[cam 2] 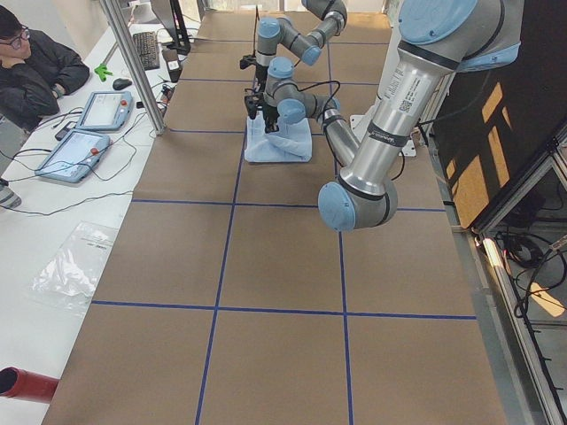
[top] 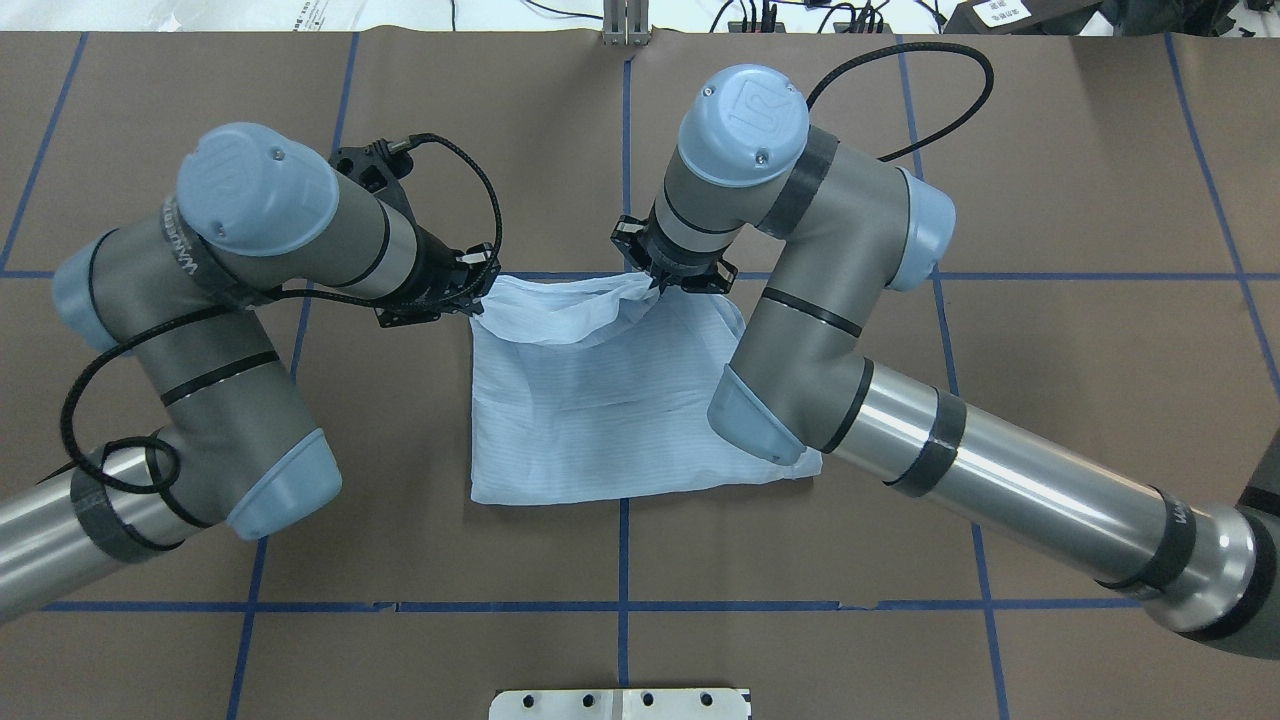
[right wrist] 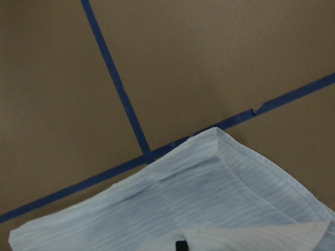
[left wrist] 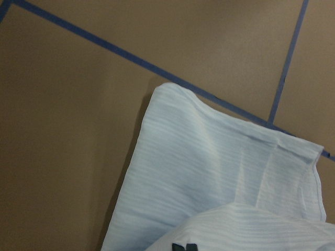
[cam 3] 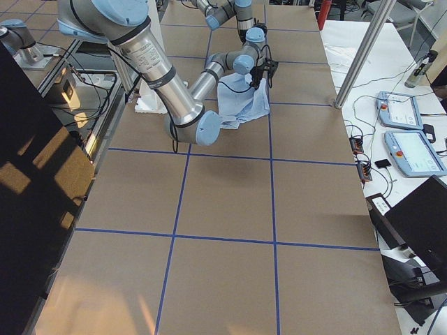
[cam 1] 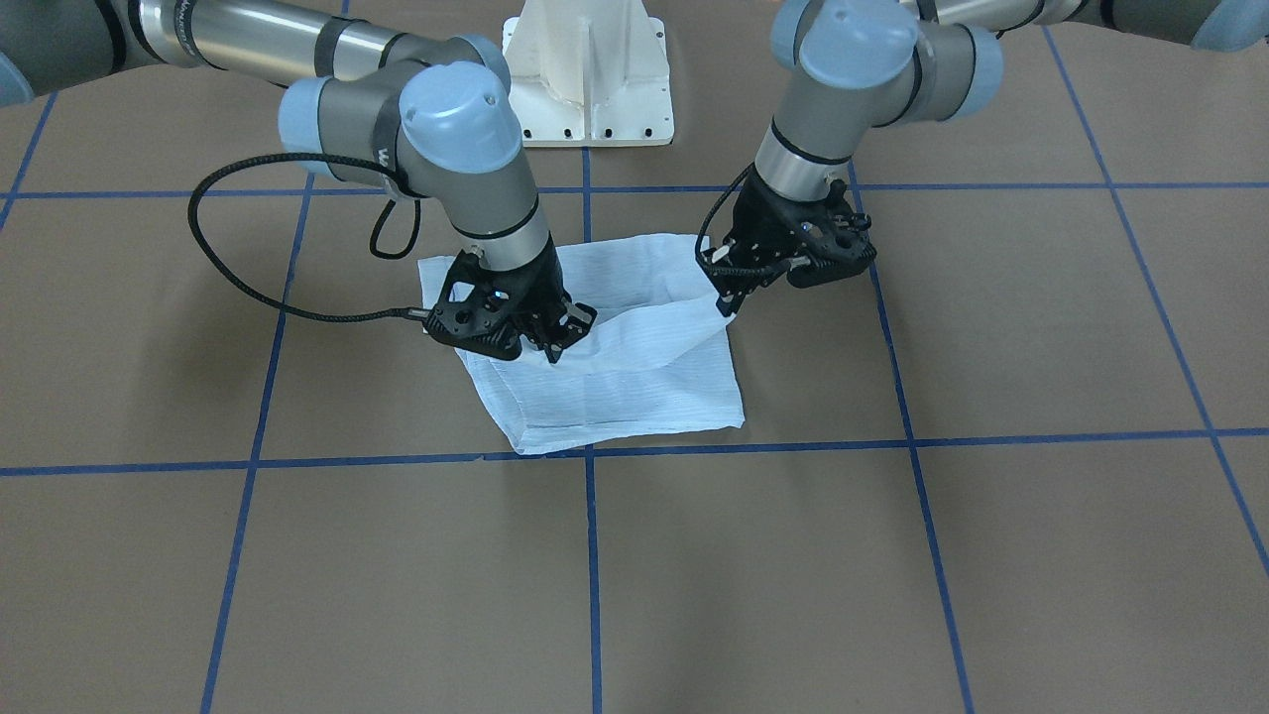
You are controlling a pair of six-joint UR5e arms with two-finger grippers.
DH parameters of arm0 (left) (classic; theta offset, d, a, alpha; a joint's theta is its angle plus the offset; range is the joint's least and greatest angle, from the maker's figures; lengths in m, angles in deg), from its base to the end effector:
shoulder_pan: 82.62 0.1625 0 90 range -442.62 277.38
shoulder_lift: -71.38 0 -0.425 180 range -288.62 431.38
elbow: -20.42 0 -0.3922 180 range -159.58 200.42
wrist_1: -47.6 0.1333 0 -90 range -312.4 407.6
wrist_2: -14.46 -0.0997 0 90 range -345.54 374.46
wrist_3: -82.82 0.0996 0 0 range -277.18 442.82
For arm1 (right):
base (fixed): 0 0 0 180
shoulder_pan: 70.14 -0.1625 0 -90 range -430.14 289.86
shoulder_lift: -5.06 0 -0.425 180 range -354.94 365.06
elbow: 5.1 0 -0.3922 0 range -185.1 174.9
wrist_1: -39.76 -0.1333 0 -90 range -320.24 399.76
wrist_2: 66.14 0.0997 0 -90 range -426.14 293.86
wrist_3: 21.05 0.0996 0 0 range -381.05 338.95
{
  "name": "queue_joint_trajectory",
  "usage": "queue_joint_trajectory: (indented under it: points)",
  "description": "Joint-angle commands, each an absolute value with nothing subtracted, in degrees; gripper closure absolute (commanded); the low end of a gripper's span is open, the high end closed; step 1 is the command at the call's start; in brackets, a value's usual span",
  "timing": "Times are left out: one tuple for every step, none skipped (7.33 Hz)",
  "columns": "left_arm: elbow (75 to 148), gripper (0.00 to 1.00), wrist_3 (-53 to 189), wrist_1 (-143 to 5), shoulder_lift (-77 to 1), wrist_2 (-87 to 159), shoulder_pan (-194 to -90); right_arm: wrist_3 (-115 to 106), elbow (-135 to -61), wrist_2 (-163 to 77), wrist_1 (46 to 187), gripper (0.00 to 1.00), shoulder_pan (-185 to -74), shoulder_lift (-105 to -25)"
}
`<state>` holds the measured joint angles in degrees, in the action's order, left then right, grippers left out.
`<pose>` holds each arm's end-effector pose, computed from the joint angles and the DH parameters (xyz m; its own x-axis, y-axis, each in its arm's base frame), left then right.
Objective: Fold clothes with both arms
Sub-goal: 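Lay the folded edge down and open both grippers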
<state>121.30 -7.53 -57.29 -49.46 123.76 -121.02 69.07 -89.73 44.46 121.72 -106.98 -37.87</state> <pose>0.4423 -0.4787 0.2349 0.4290 -0.3474 -0.8338 0.3726 0.9090 -0.1870 -0.5330 -0.5221 0.1752 0.5165 0.3894 0.7626 -0.3474 0.9093 -0.2290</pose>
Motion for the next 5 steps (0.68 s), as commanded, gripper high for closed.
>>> queue_joint_trajectory:
  points:
    - [115.26,1.0,-6.22,-63.13,-50.25,123.79,-122.35,68.34,-82.81,44.51,120.01,1.0,-107.84,-34.76]
    - [115.25,1.0,-6.13,-63.14,-50.34,123.79,-122.35,68.34,-82.27,44.34,119.92,1.0,-107.84,-34.76]
    - [115.25,1.0,-6.13,-63.14,-50.43,123.79,-122.35,68.34,-81.92,44.25,119.92,1.0,-107.84,-34.67]
    - [115.25,0.91,-6.3,-63.23,-50.52,123.79,-122.35,68.34,-81.83,44.25,119.83,0.44,-107.84,-34.67]
    - [115.25,0.01,-6.3,-63.14,-50.61,123.7,-122.35,68.51,-81.83,44.08,117.74,0.0,-107.84,-34.67]
